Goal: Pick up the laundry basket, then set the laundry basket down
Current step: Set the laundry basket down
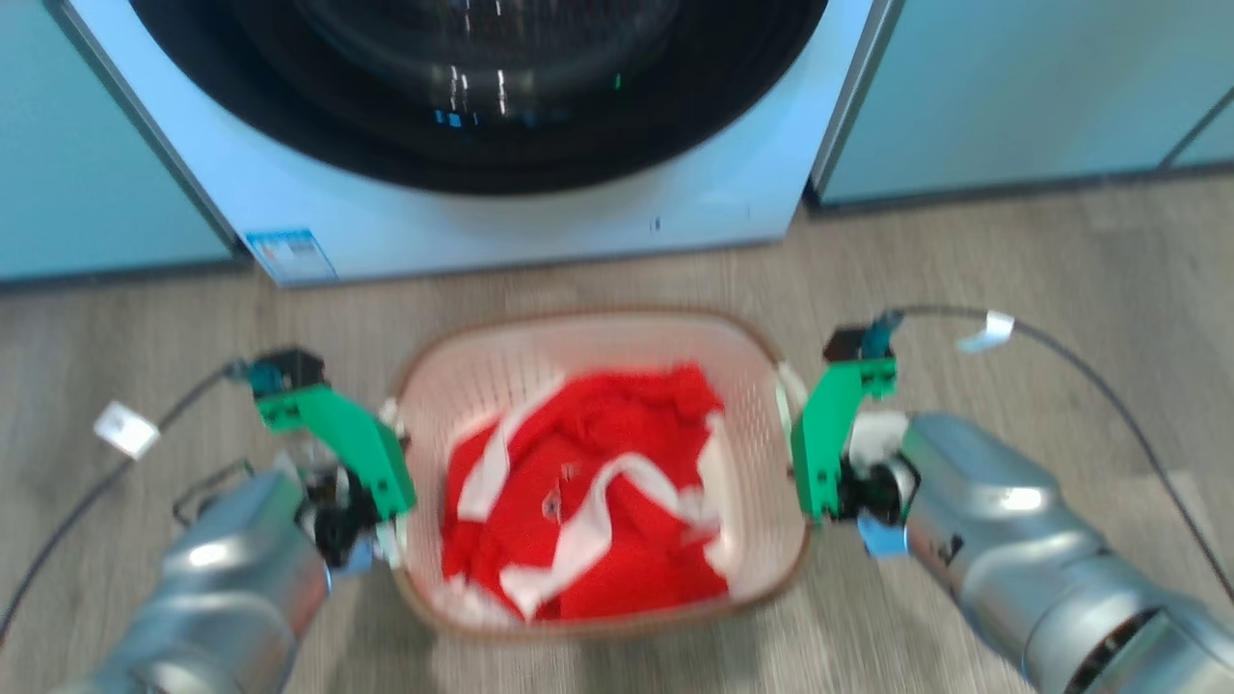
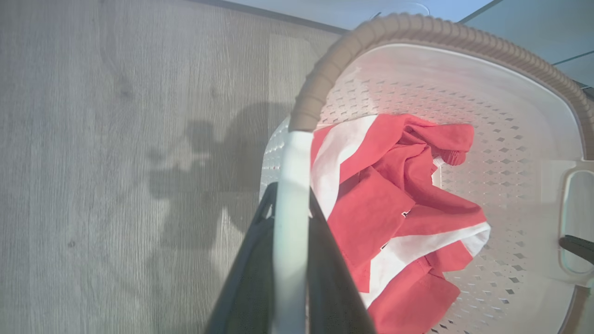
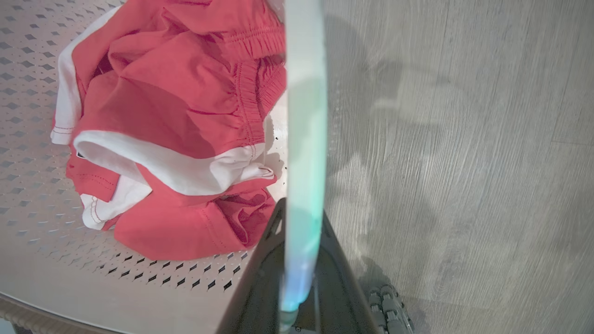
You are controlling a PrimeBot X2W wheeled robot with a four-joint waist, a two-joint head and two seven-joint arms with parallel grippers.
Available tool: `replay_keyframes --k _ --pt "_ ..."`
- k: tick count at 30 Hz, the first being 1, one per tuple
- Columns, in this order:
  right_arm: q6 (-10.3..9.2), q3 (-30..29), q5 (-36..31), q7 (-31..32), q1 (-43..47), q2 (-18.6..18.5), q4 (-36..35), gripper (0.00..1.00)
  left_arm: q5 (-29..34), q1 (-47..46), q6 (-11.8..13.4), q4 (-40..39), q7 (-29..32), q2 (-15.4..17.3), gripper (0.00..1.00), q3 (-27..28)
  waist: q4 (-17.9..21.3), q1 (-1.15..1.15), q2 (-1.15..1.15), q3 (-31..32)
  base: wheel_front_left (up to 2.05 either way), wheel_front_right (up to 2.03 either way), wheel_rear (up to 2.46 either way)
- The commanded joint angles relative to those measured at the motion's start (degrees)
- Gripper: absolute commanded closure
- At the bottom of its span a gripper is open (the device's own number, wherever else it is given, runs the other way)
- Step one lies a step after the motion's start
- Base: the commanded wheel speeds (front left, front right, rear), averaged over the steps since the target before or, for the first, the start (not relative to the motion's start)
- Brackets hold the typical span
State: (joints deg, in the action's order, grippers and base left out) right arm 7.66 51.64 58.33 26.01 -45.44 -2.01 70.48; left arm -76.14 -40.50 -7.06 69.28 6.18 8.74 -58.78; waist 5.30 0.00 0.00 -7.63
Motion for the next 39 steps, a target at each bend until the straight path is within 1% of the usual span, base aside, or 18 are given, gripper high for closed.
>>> replay_keyframes --k 1,3,4,6,7,10,21,27,31,39 --pt "-0.17 0.49 -0.75 -1.64 -2.19 -0.87 -0.23 1.0 0.06 -6.36 -0.43 -0.81 -2.38 3.25 1.0 1.95 -0.14 0.0 0.0 -6.21 0.0 0.0 0.0" --pt "-0.17 0.4 -0.87 -2.83 -3.42 -0.87 -0.23 1.0 0.3 -7.78 -0.43 -0.9 -3.47 3.38 1.0 1.95 -0.2 0.0 0.0 -9.4 0.0 0.0 0.0" --pt "-0.17 0.4 -0.87 -2.83 -3.42 -0.87 -0.23 1.0 0.3 -7.78 -0.43 -0.9 -3.47 3.38 1.0 1.95 -0.2 0.0 0.0 -9.4 0.0 0.0 0.0" --pt "-0.17 0.25 -1.04 -4.14 -4.64 -0.87 0.03 1.0 0.55 -9.18 -0.43 -1.16 -4.23 3.41 1.0 1.83 -0.41 0.0 0.0 -12.54 0.0 0.0 0.0" --pt "-0.17 0.21 -1.33 -5.44 -5.7 -0.87 0.35 1.0 0.74 -10.36 -0.43 -1.3 -5.01 3.44 1.0 1.74 -0.58 0.0 0.0 -15.37 0.0 0.0 0.0" --pt "-0.17 0.22 -1.98 -7.74 -7.21 -0.87 0.91 1.0 0.93 -11.84 -0.43 -1.53 -5.86 3.47 1.0 1.53 -0.81 0.0 0.0 -19.45 0.0 0.0 0.0" --pt "-0.17 0.44 -4.07 -15.35 -11.1 -0.87 2.29 1.0 1.66 -16.37 -0.43 -2.16 -10.07 2.79 1.0 0.53 -1.82 0.0 0.0 -30.97 0.0 0.0 0.0" --pt "-0.17 0.85 -5.12 -18.75 -13.26 -0.87 2.53 1.0 1.89 -18.33 -0.43 -2.37 -12.8 2.73 1.0 -0.01 -2.25 0.0 0.0 -36.13 0.0 0.0 0.0" --pt "-0.17 0.51 -5.43 -21.29 -14.44 -0.87 2.81 1.0 2.38 -19.37 -0.43 -2.91 -15.94 2.92 1.0 -0.58 -2.37 0.0 0.0 -38.95 0.0 0.0 0.0" --pt "-0.17 -0.95 -6.73 -25.07 -15.61 -0.87 3.4 1.0 3.07 -20.21 -0.43 -3.17 -19.81 3.33 1.0 -1.52 -2.18 0.0 0.0 -42.21 0.0 0.0 0.0"
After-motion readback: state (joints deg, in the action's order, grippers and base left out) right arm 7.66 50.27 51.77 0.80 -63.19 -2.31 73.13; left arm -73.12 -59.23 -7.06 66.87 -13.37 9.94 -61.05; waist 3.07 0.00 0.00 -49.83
